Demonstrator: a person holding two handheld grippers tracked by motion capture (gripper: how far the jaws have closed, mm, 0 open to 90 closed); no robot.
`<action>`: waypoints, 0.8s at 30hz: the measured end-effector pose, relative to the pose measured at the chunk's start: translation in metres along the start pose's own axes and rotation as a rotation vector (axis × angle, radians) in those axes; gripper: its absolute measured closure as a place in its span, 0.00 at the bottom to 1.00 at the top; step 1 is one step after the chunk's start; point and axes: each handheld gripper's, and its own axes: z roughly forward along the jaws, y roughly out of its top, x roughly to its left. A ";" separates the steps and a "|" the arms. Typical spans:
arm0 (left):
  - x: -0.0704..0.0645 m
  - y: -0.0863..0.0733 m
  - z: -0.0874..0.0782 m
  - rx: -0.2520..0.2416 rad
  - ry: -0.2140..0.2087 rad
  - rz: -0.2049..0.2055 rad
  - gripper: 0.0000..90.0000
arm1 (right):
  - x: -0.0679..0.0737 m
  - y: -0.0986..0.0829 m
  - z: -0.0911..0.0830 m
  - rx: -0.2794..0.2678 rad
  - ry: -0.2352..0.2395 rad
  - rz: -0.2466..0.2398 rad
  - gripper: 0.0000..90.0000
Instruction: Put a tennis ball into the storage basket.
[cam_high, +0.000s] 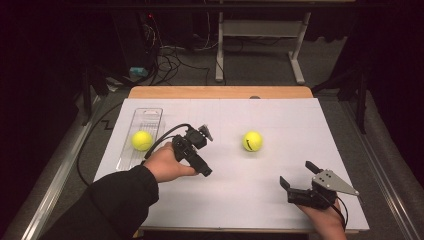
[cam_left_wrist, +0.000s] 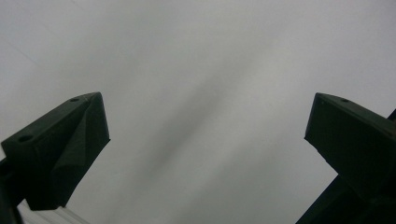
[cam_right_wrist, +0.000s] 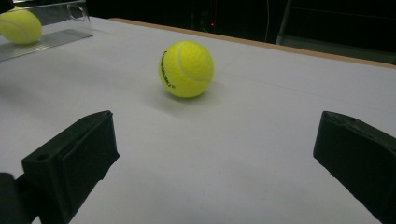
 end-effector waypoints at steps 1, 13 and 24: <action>-0.001 0.001 0.001 0.003 -0.001 0.003 0.01 | 0.000 0.000 0.000 -0.001 -0.001 -0.002 0.00; 0.004 -0.003 0.011 0.008 -0.026 0.001 0.01 | 0.004 0.008 0.025 0.047 0.008 0.001 0.00; 0.004 -0.005 0.020 0.021 -0.026 0.005 0.01 | 0.004 0.024 0.064 0.104 0.016 0.014 0.00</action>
